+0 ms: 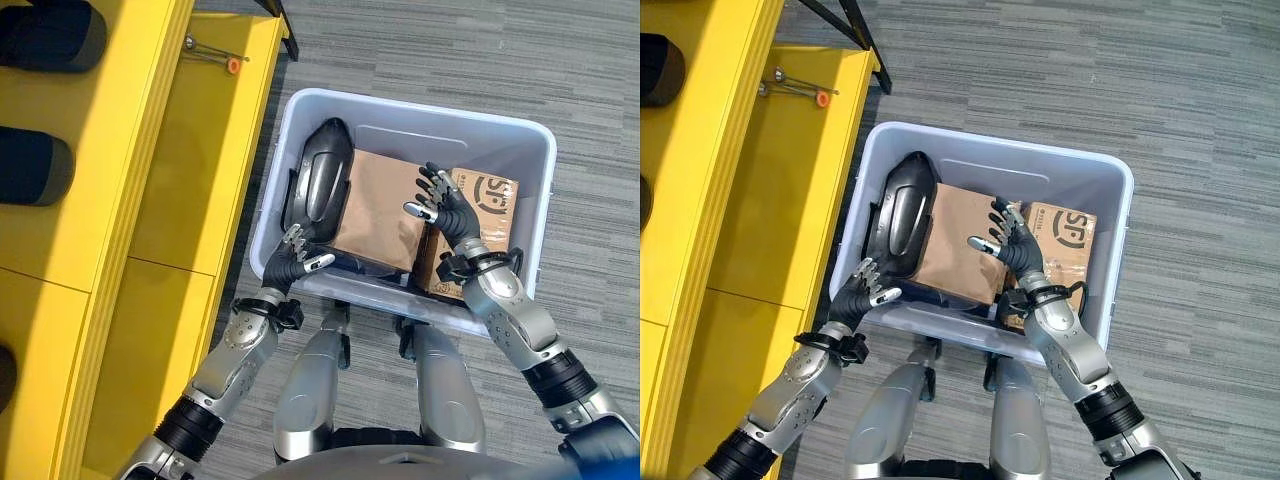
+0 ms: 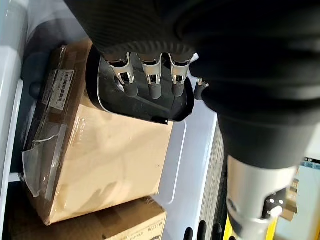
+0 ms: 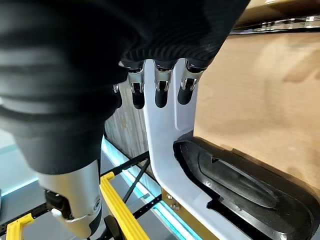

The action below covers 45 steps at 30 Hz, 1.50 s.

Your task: Move parts from the plastic box to the shelf.

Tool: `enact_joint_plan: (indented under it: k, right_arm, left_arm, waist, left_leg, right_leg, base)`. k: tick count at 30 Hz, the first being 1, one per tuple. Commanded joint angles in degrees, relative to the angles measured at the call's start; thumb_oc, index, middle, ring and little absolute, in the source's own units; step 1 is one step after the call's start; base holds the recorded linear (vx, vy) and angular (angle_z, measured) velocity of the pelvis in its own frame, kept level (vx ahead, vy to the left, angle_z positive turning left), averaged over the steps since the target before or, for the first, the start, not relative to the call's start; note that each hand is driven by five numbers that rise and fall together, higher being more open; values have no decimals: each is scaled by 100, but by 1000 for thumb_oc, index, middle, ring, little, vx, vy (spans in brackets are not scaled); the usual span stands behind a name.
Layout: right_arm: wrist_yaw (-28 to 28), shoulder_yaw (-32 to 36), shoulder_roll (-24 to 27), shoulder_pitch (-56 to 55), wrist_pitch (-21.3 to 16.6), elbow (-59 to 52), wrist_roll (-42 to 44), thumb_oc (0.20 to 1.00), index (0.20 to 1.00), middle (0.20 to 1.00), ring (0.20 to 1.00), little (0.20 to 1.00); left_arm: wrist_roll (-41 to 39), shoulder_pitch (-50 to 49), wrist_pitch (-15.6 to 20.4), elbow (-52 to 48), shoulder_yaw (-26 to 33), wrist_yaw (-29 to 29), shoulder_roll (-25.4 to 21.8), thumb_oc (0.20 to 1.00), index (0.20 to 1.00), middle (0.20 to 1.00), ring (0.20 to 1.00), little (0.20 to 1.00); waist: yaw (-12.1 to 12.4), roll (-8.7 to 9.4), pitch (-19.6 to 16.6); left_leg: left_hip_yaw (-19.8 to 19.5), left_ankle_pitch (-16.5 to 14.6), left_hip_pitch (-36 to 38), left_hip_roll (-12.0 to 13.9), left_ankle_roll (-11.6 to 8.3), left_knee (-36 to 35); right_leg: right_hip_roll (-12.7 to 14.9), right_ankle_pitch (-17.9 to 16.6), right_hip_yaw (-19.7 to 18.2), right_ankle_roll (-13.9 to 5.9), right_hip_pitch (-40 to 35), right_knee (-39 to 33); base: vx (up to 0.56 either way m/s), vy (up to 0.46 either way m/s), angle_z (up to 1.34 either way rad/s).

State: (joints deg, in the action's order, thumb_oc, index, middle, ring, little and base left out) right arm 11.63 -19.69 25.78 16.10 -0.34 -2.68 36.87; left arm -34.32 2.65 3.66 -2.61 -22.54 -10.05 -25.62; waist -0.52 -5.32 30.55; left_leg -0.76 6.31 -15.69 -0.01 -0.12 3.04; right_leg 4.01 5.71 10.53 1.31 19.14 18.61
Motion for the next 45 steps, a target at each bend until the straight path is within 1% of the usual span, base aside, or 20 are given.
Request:
enact_joint_plan:
  k: [1,5,8,11,18,22,26,27,28,31,33,35,36,37,39,40,42,43,44,45]
  right_arm:
    - [-1119,639,242,-1197,-415,272,523,1000,1000,1000,1000,1000]
    - [-1106,571,200,-1229,-495,261,568,1000,1000,1000,1000,1000]
    - [-1092,563,168,-1305,-422,195,512,1000,1000,1000,1000,1000]
    - [-1055,501,143,-1274,-373,251,466,1000,1000,1000,1000,1000]
    - [-1015,444,120,-1109,-372,330,485,1000,1000,1000,1000,1000]
    - [-1026,421,124,-1073,-297,324,484,1000,1000,1000,1000,1000]
    - [-1155,410,139,-986,-149,362,525,1000,1000,1000,1000,1000]
    - [-1143,389,147,-940,-125,366,517,1000,1000,1000,1000,1000]
    - [-1118,357,180,-833,-51,345,492,1000,1000,1000,1000,1000]
    - [-1069,349,207,-760,-5,339,451,1000,1000,1000,1000,1000]
    - [-1045,337,190,-754,16,364,394,1000,1000,1000,1000,1000]
    - [-985,333,217,-812,39,364,378,1000,1000,1000,1000,1000]
    - [-989,325,230,-825,43,367,369,1000,1000,1000,1000,1000]
    - [-1027,308,316,-861,169,369,348,1000,1000,1000,1000,1000]
    - [-1108,278,409,-842,287,363,298,1000,1000,1000,1000,1000]
    - [-1091,270,462,-831,322,354,274,1000,1000,1000,1000,1000]
    - [-1045,267,577,-706,389,355,256,1000,1000,1000,1000,1000]
    - [-1013,256,616,-625,397,380,258,1000,1000,1000,1000,1000]
    - [-986,271,679,-469,455,427,279,1000,1000,1000,1000,1000]
    - [-950,304,736,-287,569,489,274,1000,1000,1000,1000,1000]
  left_arm:
    - [-661,-68,-119,-96,380,563,291,1000,1000,1000,1000,1000]
    - [-564,-78,-157,-131,340,604,254,1000,1000,1000,1000,1000]
    - [-516,-117,-136,-179,301,496,264,1000,1000,1000,1000,1000]
    - [-505,-123,-121,-164,268,534,246,1000,1000,1000,1000,1000]
    - [-393,-42,-203,-176,185,535,213,1000,1000,1000,1000,1000]
    - [-413,-20,-248,-181,164,445,202,1000,1000,1000,1000,1000]
    - [-458,-39,-341,-178,183,350,172,1000,1000,1000,1000,1000]
    - [-495,-47,-318,-175,194,329,158,1000,1000,1000,1000,1000]
    - [-559,-71,-245,-159,223,313,124,1000,1000,1000,1000,1000]
    - [-652,-99,-142,-114,301,480,98,1000,1000,1000,1000,1000]
    - [-579,-161,-75,-149,344,559,81,1000,1000,1000,1000,1000]
    - [-574,-259,-38,-175,370,704,111,1000,1000,1000,1000,1000]
    - [-564,-302,-22,-192,372,721,113,1000,1000,1000,1000,1000]
    - [-582,-463,50,-237,368,761,118,1000,1000,1000,1000,1000]
    - [-638,-526,184,-185,353,770,162,1000,1000,1000,1000,1000]
    - [-652,-534,266,-129,348,817,189,1000,1000,1000,1000,1000]
    - [-594,-475,417,-32,313,852,238,1000,1000,1000,1000,1000]
    - [-574,-445,474,-6,295,858,243,1000,1000,1000,1000,1000]
    - [-515,-377,613,53,270,802,239,1000,1000,1000,1000,1000]
    - [-326,-284,779,123,247,639,210,1000,1000,1000,1000,1000]
  waist:
    - [-441,512,-1226]
    - [-435,500,-1241]
    - [-475,465,-1228]
    - [-486,457,-1193]
    - [-466,458,-1107]
    - [-454,431,-1053]
    - [-421,352,-926]
    - [-401,315,-882]
    - [-366,233,-763]
    - [-357,173,-651]
    - [-358,156,-581]
    - [-381,127,-561]
    - [-384,121,-568]
    - [-426,89,-653]
    - [-495,35,-725]
    - [-542,4,-751]
    - [-636,-75,-781]
    - [-669,-98,-779]
    - [-735,-143,-799]
    - [-783,-189,-793]
  left_leg:
    - [651,-784,1039,54,95,217]
    - [656,-783,1086,44,107,149]
    - [696,-837,1115,11,125,175]
    - [714,-875,1120,-4,139,214]
    - [733,-934,1074,-10,173,306]
    - [718,-928,1051,2,167,342]
    - [656,-917,930,3,149,457]
    - [635,-908,879,-10,138,486]
    - [611,-906,717,-59,115,626]
    - [622,-950,494,-58,110,915]
    - [611,-973,393,67,88,1122]
    - [577,-855,424,306,13,1133]
    - [533,-808,460,378,-11,1088]
    - [289,-432,654,856,-176,749]
    - [249,40,759,1324,-353,416]
    - [265,266,783,1505,-420,306]
    - [331,495,796,1784,-526,183]
    - [333,571,794,1855,-563,200]
    - [393,479,843,1897,-590,165]
    - [442,376,879,1862,-634,126]
  right_leg:
    - [-423,-193,-395,-288,-1419,-1091]
    - [-364,-185,-377,-317,-1448,-1097]
    - [-329,-144,-388,-323,-1453,-1057]
    - [-339,-134,-428,-317,-1461,-1055]
    - [-334,-104,-444,-310,-1417,-986]
    - [-332,-67,-424,-292,-1397,-911]
    - [-332,48,-384,-224,-1317,-706]
    - [-332,84,-364,-198,-1281,-649]
    - [-305,173,-315,-133,-1194,-492]
    - [-230,255,-284,-72,-1044,-250]
    - [-158,336,-269,-36,-929,-17]
    - [-116,399,-272,-14,-872,130]
    - [-101,419,-291,-13,-842,182]
    - [-19,495,-400,-23,-683,329]
    - [64,550,-474,-50,-549,421]
    - [111,591,-525,-61,-490,482]
    - [226,632,-607,-84,-331,595]
    - [273,649,-662,-87,-254,661]
    - [357,632,-730,-123,-150,694]
    - [453,579,-835,-206,-45,692]
  base:
    - [0,0,0]
    - [11,11,5]
    - [26,43,-15]
    - [13,20,-4]
    - [-22,-40,0]
    - [-33,-75,-2]
    - [-63,-120,3]
    - [-158,-139,11]
    - [-174,-125,13]
    - [-131,-50,18]
    - [-93,16,9]
    - [-13,79,23]
    - [26,322,28]
    - [26,396,21]
    - [9,487,11]
    - [-22,442,0]
    - [-45,477,-4]
    - [-56,585,5]
    - [-45,685,-1]
    - [-21,757,-6]
